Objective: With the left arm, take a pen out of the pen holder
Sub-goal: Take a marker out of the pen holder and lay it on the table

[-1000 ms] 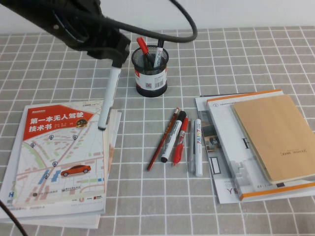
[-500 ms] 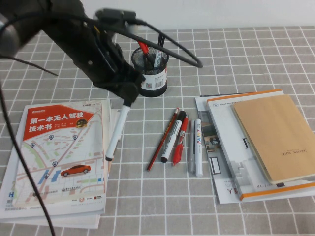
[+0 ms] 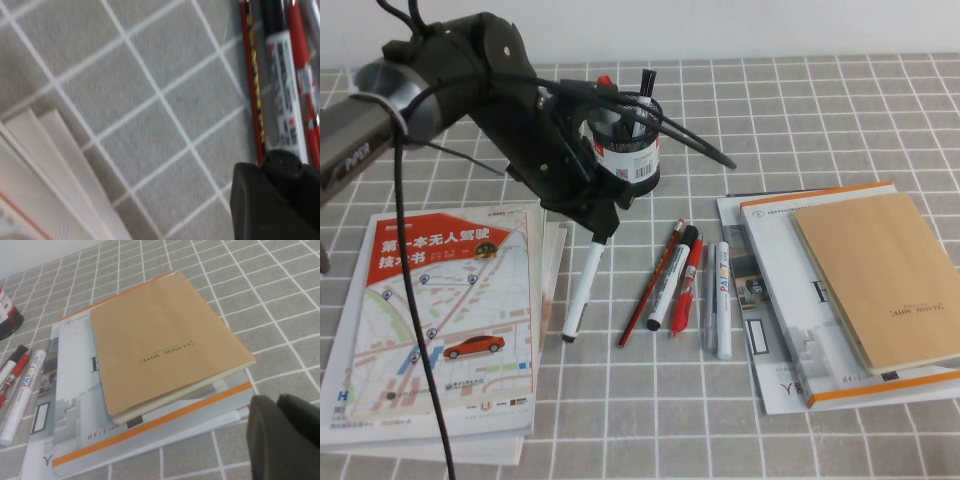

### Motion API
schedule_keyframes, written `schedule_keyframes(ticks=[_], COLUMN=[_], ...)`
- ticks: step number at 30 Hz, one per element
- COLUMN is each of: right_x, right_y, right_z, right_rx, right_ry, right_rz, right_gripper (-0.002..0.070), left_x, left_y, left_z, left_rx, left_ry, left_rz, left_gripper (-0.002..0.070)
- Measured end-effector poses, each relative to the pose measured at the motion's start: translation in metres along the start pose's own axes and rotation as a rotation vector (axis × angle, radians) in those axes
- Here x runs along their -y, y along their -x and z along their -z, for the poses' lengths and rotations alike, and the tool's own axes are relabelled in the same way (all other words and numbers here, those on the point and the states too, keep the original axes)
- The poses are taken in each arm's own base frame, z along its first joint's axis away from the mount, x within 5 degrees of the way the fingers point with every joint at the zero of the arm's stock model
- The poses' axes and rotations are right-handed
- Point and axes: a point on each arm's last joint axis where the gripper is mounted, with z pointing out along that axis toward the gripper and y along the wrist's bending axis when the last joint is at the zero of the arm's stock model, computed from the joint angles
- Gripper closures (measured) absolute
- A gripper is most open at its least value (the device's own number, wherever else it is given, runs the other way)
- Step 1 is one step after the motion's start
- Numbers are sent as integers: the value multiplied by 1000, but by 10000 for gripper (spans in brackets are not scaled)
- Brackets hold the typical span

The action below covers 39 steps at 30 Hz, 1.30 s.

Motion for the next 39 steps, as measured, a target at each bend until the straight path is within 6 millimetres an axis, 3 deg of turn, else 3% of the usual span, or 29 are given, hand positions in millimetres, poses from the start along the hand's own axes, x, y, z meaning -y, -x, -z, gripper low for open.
schedule_keyframes(ticks=[7, 18, 32, 39], right_x=[0, 0, 0, 0], right_y=[0, 0, 0, 0], right_z=[0, 0, 0, 0], right_rx=[0, 0, 0, 0], right_ry=[0, 0, 0, 0], right_rz=[0, 0, 0, 0], right_gripper=[689, 689, 689, 689], left_x=[-2, 16, 10, 8], left_y=[18, 33, 38, 41], left_z=[-9, -49, -80, -82], left_rx=[53, 95, 134, 170], left_ry=[-23, -16, 7, 15], left_rz=[5, -43, 17, 31], left_gripper=[571, 571, 571, 573])
